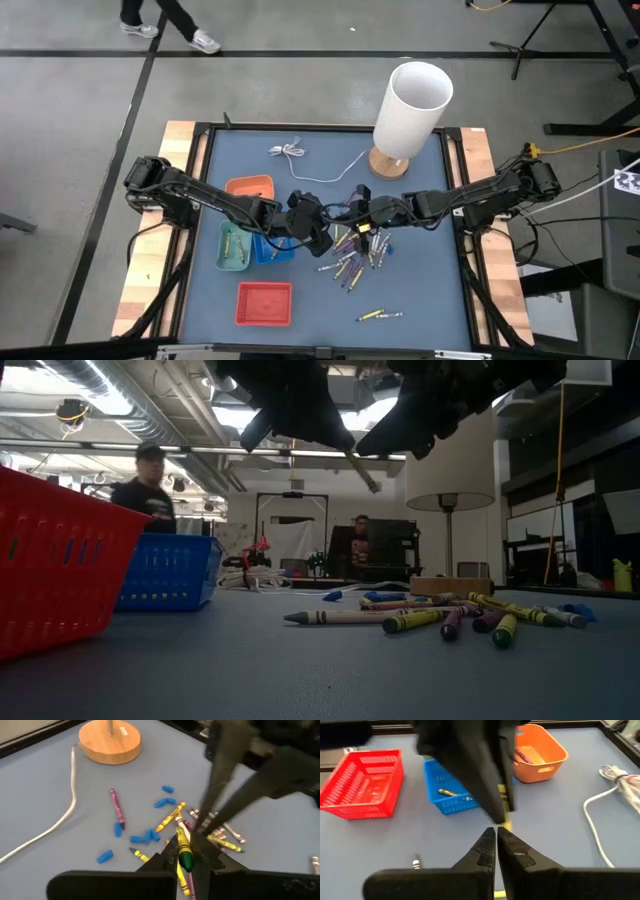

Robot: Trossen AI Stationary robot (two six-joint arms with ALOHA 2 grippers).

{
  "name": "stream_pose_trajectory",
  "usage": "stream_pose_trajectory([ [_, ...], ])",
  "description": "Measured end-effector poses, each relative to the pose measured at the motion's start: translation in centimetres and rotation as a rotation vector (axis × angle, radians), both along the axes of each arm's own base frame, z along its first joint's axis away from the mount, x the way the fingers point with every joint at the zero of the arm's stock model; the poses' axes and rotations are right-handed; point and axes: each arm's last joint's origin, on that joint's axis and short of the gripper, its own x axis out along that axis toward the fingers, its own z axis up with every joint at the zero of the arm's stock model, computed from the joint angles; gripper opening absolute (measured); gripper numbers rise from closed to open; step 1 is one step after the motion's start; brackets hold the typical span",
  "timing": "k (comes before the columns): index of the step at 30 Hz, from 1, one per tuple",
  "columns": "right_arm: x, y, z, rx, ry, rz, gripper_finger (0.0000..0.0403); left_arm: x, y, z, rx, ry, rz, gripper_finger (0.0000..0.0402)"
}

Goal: Sort crayons
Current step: Put the green crayon into the blue green bin

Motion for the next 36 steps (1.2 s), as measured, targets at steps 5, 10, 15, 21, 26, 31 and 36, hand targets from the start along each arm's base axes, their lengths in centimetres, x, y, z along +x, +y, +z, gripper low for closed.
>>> stream_pose_trajectory([
  [5, 0.0, 0.0, 0.0, 0.0, 0.002, 0.001, 0.0022, 0.0, 0.0, 0.0, 0.0, -0.005, 0.001, 0.0009],
  [10, 0.0, 0.0, 0.0, 0.002, 0.004, 0.0, 0.0068, 0.0, 0.0, 0.0, 0.018, 0.013, -0.015, 0.0008],
  [15, -0.2, 0.0, -0.2, -0.001, 0.029, -0.001, 0.0115, -0.5, 0.0, 0.3, -0.018, 0.044, -0.066, 0.0008],
  [21, -0.7, -0.1, -1.0, -0.02, 0.13, -0.002, 0.0127, -3.1, 0.3, 2.0, -0.095, 0.142, -0.126, 0.0008],
  [26, -1.1, -0.2, -1.6, -0.034, 0.198, -0.002, 0.0124, -6.7, 0.4, 3.1, -0.28, 0.318, -0.169, 0.0013],
  [31, -1.3, -0.2, -1.7, -0.038, 0.22, -0.002, 0.0123, -10.4, -0.1, 2.8, -0.459, 0.597, -0.082, 0.0014],
  [36, -1.3, -0.2, -1.7, -0.038, 0.218, -0.002, 0.0123, -13.3, -0.9, 2.3, -0.509, 0.841, 0.065, 0.0014],
])
